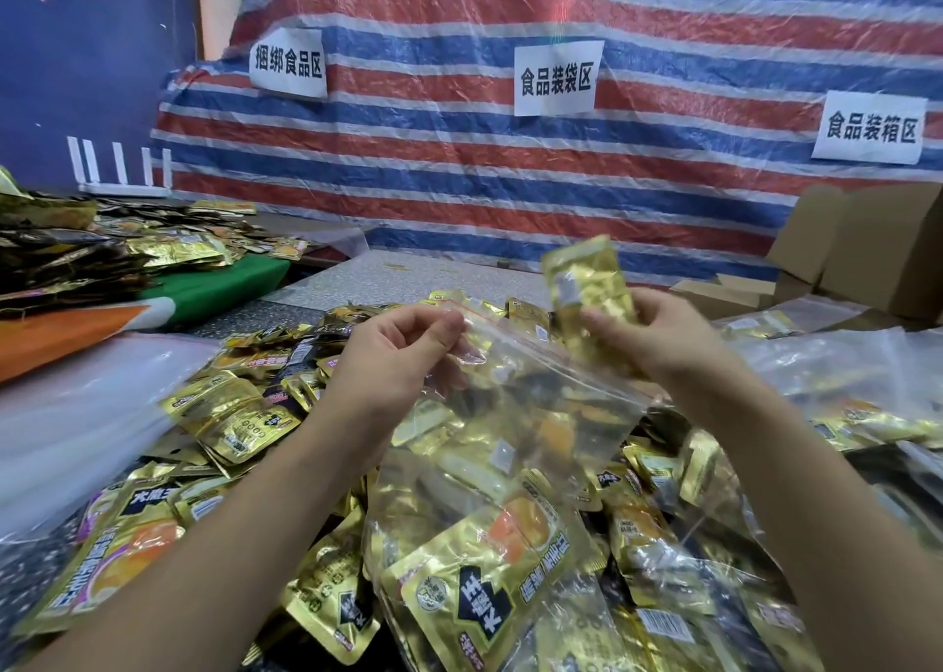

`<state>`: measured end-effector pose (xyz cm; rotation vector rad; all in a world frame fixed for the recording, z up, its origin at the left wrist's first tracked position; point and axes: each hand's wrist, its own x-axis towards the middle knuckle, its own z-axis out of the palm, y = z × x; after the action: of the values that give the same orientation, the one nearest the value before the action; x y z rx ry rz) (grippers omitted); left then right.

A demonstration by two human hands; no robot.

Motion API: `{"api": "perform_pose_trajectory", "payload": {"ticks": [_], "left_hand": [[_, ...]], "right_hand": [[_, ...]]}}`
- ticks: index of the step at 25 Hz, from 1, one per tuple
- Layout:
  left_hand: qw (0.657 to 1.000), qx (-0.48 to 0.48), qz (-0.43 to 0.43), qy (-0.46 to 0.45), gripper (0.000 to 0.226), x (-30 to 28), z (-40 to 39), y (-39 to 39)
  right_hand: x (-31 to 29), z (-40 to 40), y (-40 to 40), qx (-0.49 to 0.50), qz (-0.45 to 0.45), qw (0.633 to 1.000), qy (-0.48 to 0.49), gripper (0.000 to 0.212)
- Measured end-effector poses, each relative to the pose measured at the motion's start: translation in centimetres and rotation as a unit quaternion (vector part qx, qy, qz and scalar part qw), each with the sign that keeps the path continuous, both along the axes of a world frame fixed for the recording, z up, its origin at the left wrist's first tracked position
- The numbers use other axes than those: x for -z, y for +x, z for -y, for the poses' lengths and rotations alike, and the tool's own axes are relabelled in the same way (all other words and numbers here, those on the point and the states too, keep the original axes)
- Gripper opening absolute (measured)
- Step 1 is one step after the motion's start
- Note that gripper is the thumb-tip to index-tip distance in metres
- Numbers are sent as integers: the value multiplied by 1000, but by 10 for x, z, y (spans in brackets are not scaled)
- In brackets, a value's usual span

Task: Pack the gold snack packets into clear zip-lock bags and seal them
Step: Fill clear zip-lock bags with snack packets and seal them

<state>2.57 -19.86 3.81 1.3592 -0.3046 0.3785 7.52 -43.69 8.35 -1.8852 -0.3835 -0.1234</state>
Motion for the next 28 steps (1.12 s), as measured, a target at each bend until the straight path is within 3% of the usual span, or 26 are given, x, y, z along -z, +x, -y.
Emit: {"api": "perform_pose_trajectory", "payload": {"ticks": [3,5,11,23,28], "left_hand": [[1000,-4,9,-3,26,-1,2,-2],[1000,-4,15,-7,23,-2,2,-3],[1000,1,28,-4,16,0,1,-1],[999,-8,31,-8,19,1,2,-2],[999,-9,30,-12,19,0,4,-4]], "right_hand": [[-24,4,-11,-72,-25,967,242,42],[-33,1,-19,-117,-24,954,276,39],[-36,-10,-30,-110,43,975,191,28],[-30,-16,-33,-165,30,980,109,40],[-27,-14,-33,-151,39,986,-52,38]]}}
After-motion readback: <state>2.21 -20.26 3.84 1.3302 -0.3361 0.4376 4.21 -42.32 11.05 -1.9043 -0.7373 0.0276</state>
